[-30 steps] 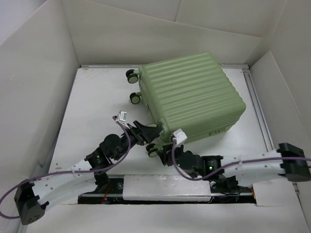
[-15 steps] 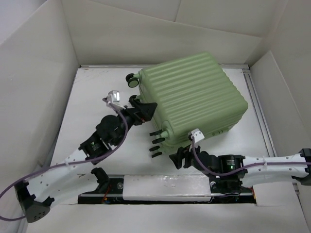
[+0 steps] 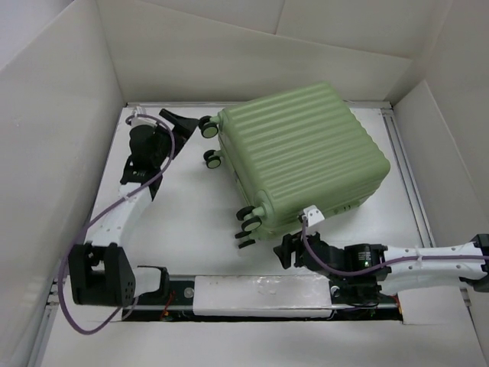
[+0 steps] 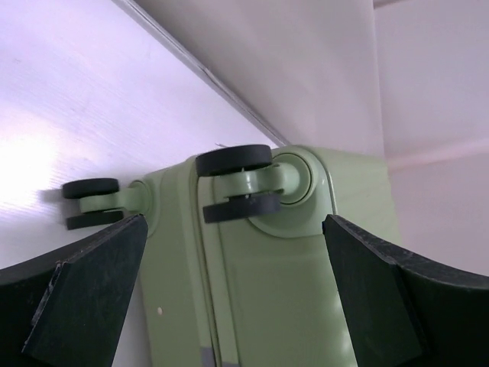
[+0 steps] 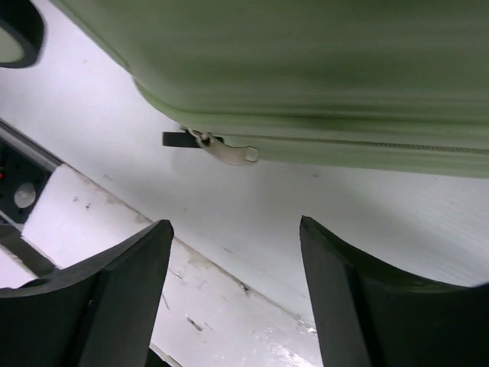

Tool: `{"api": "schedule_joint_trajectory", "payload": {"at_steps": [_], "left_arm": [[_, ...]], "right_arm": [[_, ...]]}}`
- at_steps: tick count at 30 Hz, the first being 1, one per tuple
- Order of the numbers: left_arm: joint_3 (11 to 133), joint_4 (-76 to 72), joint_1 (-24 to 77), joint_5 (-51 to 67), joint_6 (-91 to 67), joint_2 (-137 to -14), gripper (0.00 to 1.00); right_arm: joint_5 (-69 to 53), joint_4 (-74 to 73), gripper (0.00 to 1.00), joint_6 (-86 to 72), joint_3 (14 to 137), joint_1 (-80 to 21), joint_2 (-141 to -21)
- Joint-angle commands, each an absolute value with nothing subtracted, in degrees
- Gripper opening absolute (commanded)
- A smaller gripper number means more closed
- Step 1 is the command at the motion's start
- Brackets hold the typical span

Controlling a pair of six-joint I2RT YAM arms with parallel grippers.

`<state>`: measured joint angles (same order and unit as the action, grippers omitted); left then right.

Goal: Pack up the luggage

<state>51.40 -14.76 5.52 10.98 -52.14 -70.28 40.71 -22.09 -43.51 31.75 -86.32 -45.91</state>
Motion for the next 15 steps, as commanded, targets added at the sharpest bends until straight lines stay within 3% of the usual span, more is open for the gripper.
{"api": "schedule_joint_trajectory", "payload": {"at_steps": [1,11,15], "left_arm": [[56.9,-21.4,5.1,24.2,-53.3,-75.9,0.98],[64.8,-28.3,4.6,31.4,-56.2,-89.6,0.98],[66.6,-29.3,4.6,30.4,-58.1,-91.7,0.91]], "right_arm": [[43.5,-26.4,0.75,-45.3,33.7,-86.7,-45.3],[47.3,-31.3,0.77,-44.3,35.4,-85.4,-41.6],[47.3,-32.6,0.75,-44.3,34.9,-82.8,-39.9]]}}
